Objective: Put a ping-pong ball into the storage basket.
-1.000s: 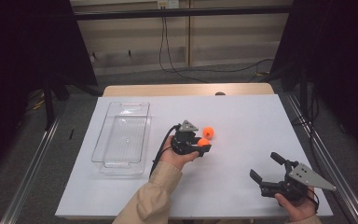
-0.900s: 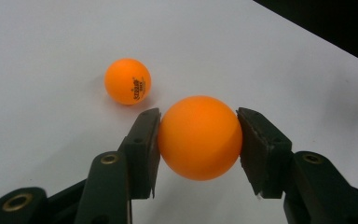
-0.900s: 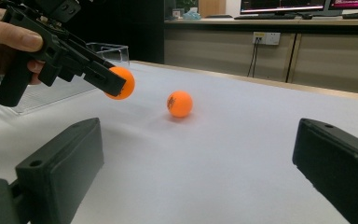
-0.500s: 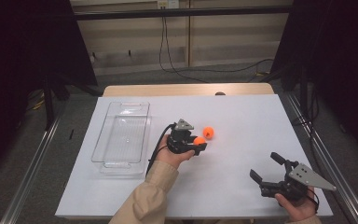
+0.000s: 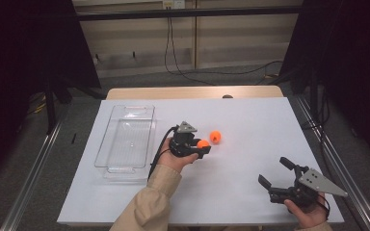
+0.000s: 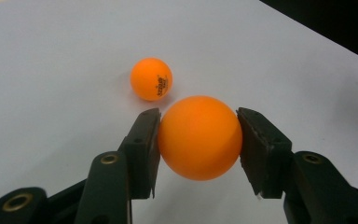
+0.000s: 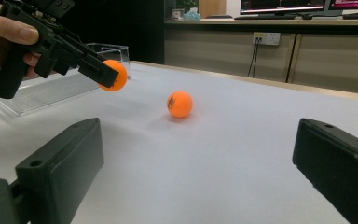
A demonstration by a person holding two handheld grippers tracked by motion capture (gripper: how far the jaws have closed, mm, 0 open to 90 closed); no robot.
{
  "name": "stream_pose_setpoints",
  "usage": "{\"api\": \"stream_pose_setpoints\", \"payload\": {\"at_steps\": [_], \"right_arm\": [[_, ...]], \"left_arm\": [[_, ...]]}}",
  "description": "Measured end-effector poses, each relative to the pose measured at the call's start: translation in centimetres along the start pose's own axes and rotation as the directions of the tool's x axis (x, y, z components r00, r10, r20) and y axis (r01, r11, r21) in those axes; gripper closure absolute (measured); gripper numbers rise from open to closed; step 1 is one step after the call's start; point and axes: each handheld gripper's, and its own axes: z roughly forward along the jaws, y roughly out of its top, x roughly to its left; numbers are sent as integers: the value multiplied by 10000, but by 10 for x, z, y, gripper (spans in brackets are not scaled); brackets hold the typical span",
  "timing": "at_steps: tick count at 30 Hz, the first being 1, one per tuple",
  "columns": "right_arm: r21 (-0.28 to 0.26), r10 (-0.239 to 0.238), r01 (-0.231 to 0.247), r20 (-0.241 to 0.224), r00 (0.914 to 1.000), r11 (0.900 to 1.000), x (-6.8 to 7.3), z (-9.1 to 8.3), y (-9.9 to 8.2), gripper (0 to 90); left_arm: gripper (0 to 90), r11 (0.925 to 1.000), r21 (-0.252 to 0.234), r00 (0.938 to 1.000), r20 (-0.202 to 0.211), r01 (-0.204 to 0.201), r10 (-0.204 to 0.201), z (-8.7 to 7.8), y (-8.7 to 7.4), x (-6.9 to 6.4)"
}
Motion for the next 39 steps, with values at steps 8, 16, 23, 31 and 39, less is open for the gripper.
{"api": "stream_pose_setpoints", "payload": {"at_steps": [8,16,23,31,39], "right_arm": [[18,18,-18,-39,10000,10000,0,0,0,13],[11,58,-58,-16,10000,10000,0,-1,0,13],[11,42,-42,-20,10000,10000,0,-1,0,13],[17,69,-69,-16,10000,10000,0,-1,0,13],[0,42,-42,-14,10000,10000,0,0,0,12]], "left_arm": [[512,9999,97,10000,-25,-32,33,-3,0,3],[512,9999,54,9999,-37,106,-106,-6,0,6],[512,9999,119,9998,-133,122,-121,-10,0,8],[512,9998,135,9997,-179,138,-136,-14,0,11],[512,9998,136,9995,-247,176,-173,-17,0,13]]}}
